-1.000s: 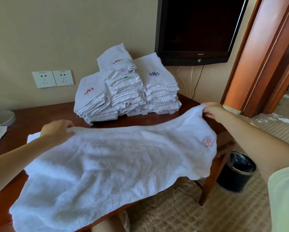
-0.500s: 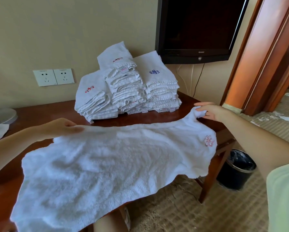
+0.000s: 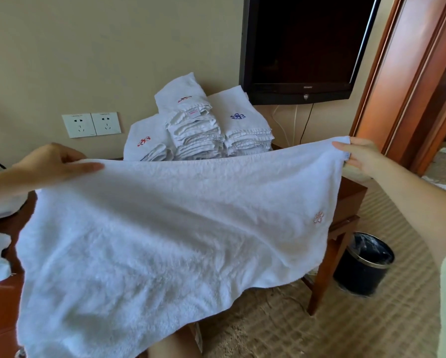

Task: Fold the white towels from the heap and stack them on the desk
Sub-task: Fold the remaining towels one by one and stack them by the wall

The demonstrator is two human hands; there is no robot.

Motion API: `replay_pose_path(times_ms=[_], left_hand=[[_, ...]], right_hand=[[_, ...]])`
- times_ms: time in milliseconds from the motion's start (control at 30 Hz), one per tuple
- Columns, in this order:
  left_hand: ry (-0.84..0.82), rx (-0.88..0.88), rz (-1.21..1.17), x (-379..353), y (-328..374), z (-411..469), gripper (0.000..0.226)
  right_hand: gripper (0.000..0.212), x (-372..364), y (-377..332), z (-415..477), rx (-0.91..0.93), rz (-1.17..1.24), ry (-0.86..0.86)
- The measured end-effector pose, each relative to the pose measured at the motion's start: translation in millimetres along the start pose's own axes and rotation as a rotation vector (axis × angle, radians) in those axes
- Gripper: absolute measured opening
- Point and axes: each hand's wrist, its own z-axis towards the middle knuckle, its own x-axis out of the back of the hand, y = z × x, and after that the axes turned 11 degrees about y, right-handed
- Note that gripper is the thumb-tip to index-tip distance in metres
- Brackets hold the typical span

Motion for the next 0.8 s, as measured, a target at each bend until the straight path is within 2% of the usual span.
replay_pose_path(times_ms=[133, 333, 433, 600, 800], left_hand=[[-0.122, 0.035, 0.043, 18, 7, -5, 0.061], [-0.149, 0.008, 0.059, 17, -7, -11, 0.042], [-0.199, -0.033, 0.114, 0, -33, -12, 0.038], [-0.129, 0.032, 0.157, -45, -58, -7, 0.020], [-0.038, 0.151, 0.148, -81, -83, 17, 0.024]], right_hand=[[0.037, -3, 2, -4, -0.009, -0.021, -0.043], [0.036, -16, 7, -7, -0.011, -0.059, -0.067], [0.037, -31, 14, -2, 0.031, -0.166, 0.060], [0.042, -58, 19, 8, 0.079, -0.422, 0.210], [0.040, -100, 18, 20, 0.147, -0.554, 0.282]])
